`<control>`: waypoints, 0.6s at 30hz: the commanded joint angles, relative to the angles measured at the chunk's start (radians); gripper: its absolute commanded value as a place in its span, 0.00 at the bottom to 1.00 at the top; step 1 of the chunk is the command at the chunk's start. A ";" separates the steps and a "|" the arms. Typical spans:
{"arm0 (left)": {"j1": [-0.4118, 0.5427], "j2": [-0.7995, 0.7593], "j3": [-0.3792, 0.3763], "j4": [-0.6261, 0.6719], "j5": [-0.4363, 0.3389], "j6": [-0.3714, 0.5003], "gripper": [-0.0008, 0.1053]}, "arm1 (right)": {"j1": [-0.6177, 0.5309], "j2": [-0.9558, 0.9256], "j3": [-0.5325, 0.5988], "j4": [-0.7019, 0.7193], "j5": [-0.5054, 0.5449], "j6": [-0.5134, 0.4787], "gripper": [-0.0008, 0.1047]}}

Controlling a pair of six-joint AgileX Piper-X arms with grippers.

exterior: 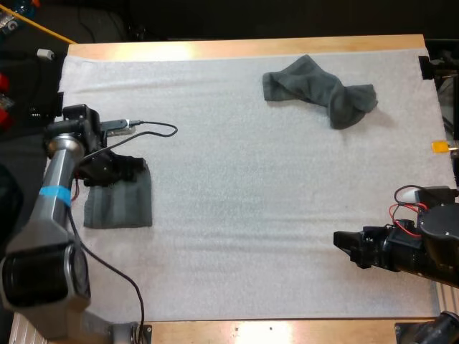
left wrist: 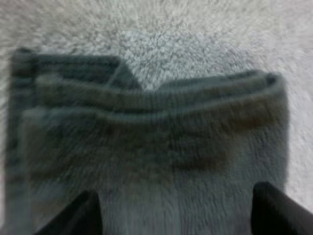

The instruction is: Pick towel from pile, fold and stack

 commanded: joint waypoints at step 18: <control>-0.002 -0.060 0.209 -0.024 -0.018 0.004 0.59 | 0.002 -0.005 -0.005 -0.007 -0.011 -0.003 0.61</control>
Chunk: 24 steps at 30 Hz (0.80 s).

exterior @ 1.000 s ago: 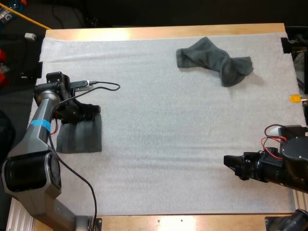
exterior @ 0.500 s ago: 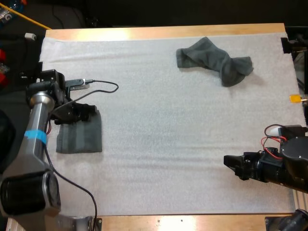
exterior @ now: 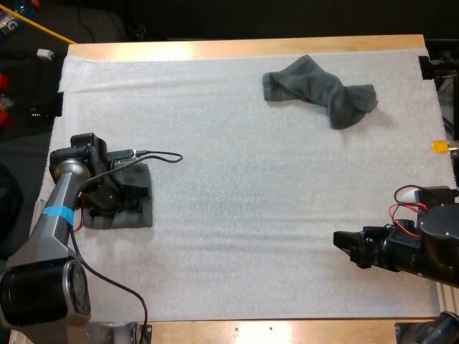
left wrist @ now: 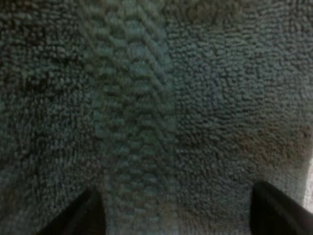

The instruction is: Pick towel from pile, fold and stack

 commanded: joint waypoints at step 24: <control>-0.166 -0.594 -0.034 0.114 0.172 0.009 0.59 | 0.002 -0.005 -0.005 -0.045 0.070 -0.019 0.61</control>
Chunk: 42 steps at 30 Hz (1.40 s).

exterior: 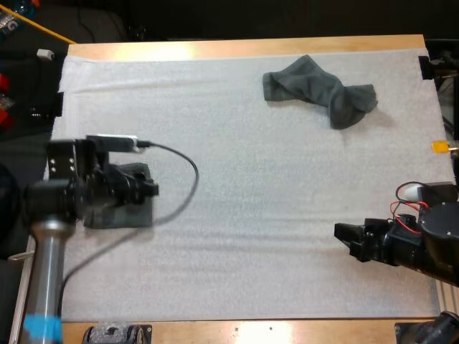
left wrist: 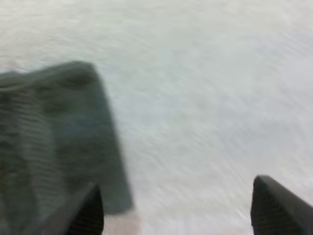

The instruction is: Pick towel from pile, fold and stack

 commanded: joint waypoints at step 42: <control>0.050 -0.452 -0.007 0.124 -0.174 0.044 0.59 | -0.482 0.007 -0.004 0.071 0.159 -0.485 0.61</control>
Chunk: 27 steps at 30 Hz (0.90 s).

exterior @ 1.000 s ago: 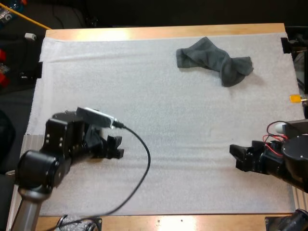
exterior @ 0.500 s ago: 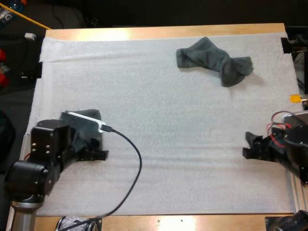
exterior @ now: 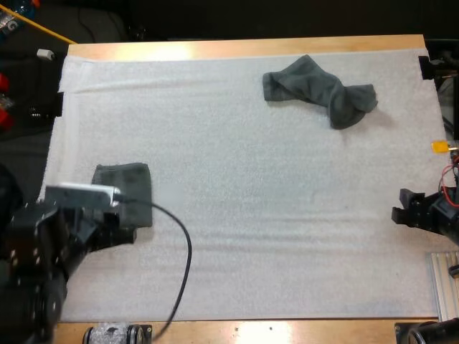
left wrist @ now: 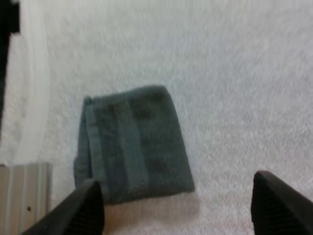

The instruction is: Pick towel from pile, fold and stack

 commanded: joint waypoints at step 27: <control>0.002 -0.467 0.029 0.111 0.008 0.015 0.59 | -0.030 -0.469 -0.004 0.149 0.069 -0.020 0.61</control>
